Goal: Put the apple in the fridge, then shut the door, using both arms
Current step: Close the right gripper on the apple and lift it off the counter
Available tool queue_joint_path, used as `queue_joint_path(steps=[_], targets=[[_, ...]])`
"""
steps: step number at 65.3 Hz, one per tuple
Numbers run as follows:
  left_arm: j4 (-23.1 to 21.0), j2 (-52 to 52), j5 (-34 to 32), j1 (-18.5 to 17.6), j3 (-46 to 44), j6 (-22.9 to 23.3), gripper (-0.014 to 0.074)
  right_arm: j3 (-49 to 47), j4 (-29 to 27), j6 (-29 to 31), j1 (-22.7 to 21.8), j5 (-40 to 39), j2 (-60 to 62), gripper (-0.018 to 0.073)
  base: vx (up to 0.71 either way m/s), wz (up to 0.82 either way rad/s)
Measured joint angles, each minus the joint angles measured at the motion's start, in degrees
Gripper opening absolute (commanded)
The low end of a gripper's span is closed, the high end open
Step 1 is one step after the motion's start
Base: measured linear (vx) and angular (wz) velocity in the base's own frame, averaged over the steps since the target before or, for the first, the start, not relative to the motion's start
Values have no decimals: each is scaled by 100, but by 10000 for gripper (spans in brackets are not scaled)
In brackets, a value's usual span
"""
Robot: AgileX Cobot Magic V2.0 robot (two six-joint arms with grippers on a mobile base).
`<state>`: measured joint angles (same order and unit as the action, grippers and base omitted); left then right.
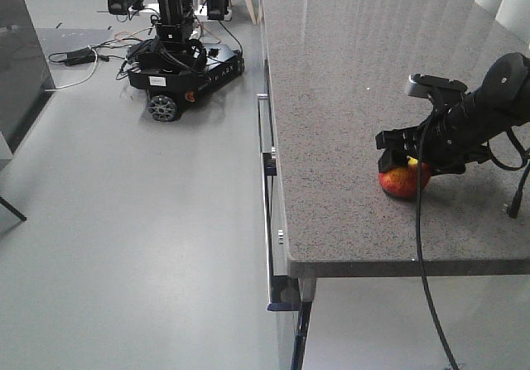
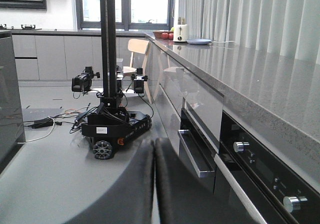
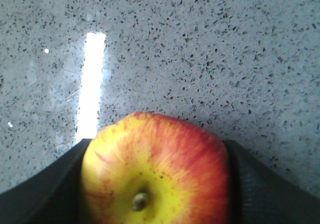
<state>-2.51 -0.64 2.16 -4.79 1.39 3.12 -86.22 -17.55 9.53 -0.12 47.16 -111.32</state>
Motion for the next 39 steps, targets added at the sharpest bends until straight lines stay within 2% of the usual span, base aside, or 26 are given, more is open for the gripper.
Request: queue_joint_path(steps=[28, 39], targets=[[0, 0, 0, 0, 0, 0, -6, -17, 0, 0, 0, 120, 39, 223, 0, 0], [0, 0, 0, 0, 0, 0, -6, 7, 0, 6, 0, 351, 454, 223, 0, 0]])
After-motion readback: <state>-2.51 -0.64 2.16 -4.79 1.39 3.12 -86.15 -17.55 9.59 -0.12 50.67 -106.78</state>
